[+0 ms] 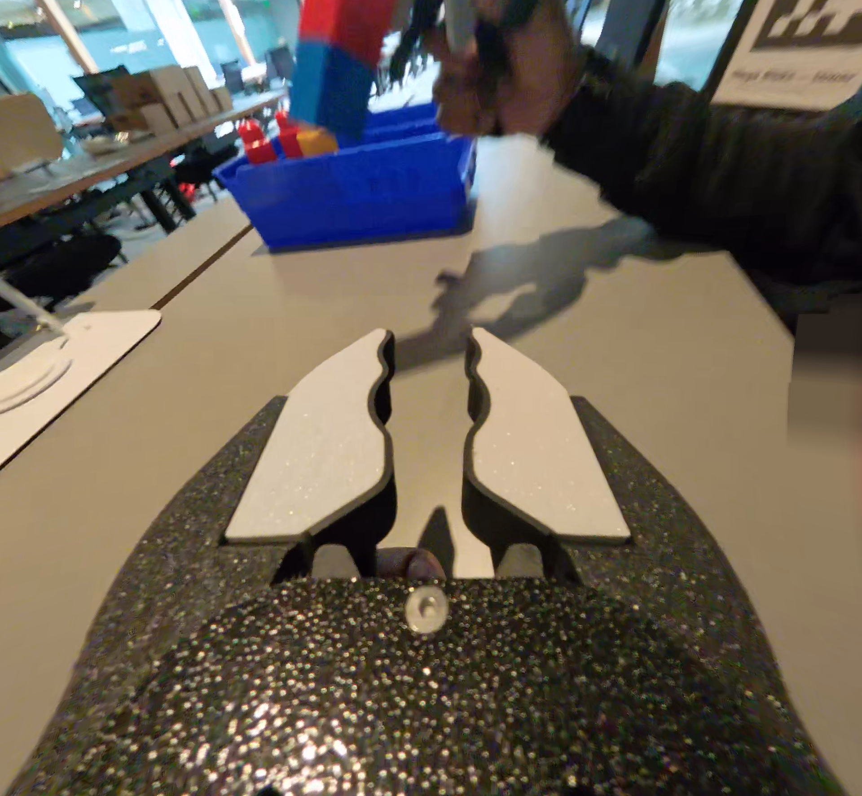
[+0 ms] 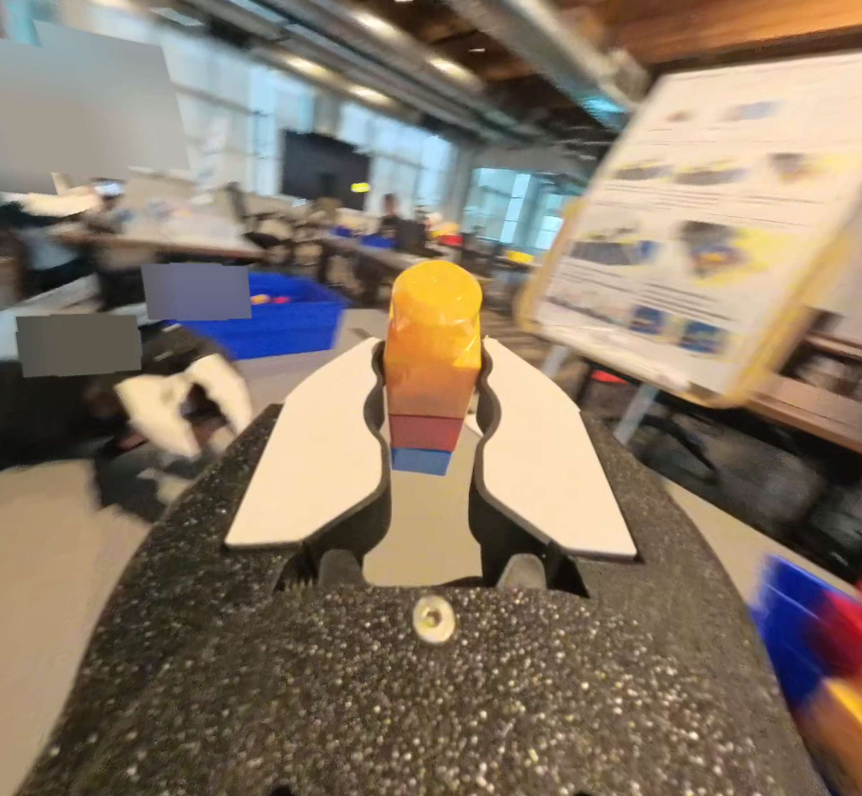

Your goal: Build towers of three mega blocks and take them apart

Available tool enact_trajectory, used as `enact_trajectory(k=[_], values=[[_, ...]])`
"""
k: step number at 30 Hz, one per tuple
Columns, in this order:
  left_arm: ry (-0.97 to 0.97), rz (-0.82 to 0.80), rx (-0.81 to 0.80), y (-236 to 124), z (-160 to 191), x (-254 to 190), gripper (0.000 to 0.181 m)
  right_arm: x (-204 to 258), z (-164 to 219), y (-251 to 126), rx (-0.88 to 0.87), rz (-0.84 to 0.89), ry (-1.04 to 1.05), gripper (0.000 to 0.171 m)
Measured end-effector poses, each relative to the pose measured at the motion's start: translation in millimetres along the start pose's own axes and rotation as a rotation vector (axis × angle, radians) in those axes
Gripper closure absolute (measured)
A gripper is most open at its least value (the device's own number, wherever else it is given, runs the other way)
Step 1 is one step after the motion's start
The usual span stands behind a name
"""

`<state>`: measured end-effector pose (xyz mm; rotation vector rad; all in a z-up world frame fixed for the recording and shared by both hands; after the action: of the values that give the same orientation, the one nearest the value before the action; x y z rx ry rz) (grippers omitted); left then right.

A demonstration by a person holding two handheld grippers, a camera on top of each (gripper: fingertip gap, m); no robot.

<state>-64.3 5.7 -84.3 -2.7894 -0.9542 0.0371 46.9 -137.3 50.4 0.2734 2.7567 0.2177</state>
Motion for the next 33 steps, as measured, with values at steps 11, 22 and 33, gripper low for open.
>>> enact_trajectory(k=[11, 22, 33], values=[[0.040, -0.012, 0.212, 22.1, 37.2, -0.9, 0.153, -205.0, 80.9, -145.1, 0.551, 0.768, 0.166, 0.135], [0.079, 0.007, 0.263, 24.0, 43.9, -8.3, 0.154, -202.7, 168.8, -125.2, 0.734, 0.664, 0.222, 0.134], [0.087, 0.015, 0.282, 25.0, 46.1, -10.4, 0.155, -201.9, 191.1, -124.4, 0.796, 0.670, 0.191, 0.134]])
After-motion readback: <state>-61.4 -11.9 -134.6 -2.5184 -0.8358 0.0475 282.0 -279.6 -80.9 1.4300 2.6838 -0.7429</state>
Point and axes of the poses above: each gripper's, where its closed fingertips meet, y out along the fingers, z out of its underside, x = y × z across the jaws, the point moved 2 cm from there along -y, back along the fingers, and after that the axes turned 8 degrees about -y, right-handed, at the moved point
